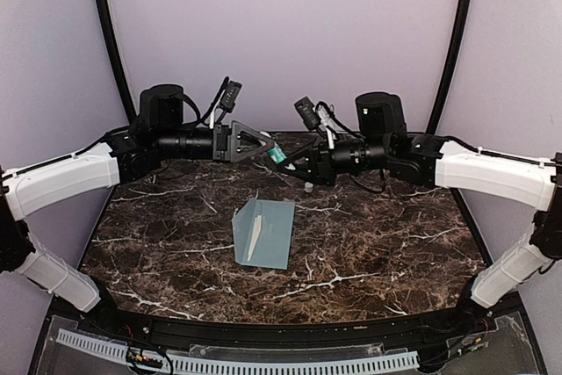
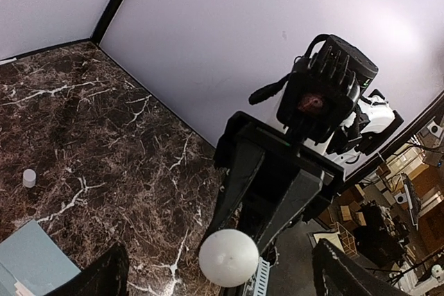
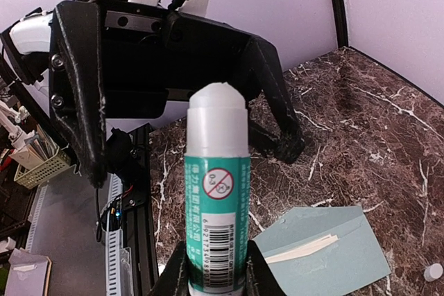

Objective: Place the letter into the envelope and seal it
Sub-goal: Adjust the solid glue.

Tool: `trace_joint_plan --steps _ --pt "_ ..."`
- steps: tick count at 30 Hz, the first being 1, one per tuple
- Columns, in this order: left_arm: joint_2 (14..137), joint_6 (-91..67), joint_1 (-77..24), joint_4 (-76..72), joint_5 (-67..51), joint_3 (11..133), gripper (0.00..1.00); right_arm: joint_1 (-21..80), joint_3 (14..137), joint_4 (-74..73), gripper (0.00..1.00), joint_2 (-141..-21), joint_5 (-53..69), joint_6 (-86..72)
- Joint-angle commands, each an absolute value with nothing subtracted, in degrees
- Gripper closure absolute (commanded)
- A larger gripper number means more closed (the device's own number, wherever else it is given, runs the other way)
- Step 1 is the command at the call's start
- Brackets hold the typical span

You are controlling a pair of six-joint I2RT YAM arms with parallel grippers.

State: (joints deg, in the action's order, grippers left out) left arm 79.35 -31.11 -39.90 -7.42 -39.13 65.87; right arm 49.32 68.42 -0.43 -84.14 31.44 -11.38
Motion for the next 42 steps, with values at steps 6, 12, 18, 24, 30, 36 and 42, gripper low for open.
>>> trace_joint_plan --steps 6,12,18,24,30,36,42 --pt "80.5 -31.5 -39.6 -6.8 -43.8 68.6 0.25 49.1 72.6 -4.1 0.96 -84.0 32.6 -8.1" --pt "81.8 -31.7 -39.6 -6.6 -45.4 69.2 0.43 49.1 73.4 -5.6 0.97 -84.9 32.5 -7.5" --pt "82.3 -31.7 -39.5 -6.1 -45.4 69.3 0.54 49.1 74.2 -7.2 0.97 -85.4 32.3 -6.7" --pt "82.5 -31.6 -39.6 -5.9 -45.7 69.7 0.6 49.1 75.0 -8.7 0.97 -85.8 32.1 -5.9" --pt "82.8 -31.7 -39.6 -5.8 -45.8 69.9 0.6 49.1 75.4 -9.6 0.98 -86.4 32.3 -5.7" --pt "83.0 -31.8 -39.5 -5.8 -46.2 69.9 0.69 49.1 75.3 -9.7 0.99 -86.5 31.7 -5.6" --pt "83.0 -31.8 -39.6 -5.5 -46.5 69.8 0.76 49.1 75.1 -9.4 0.99 -86.1 30.7 -5.7"
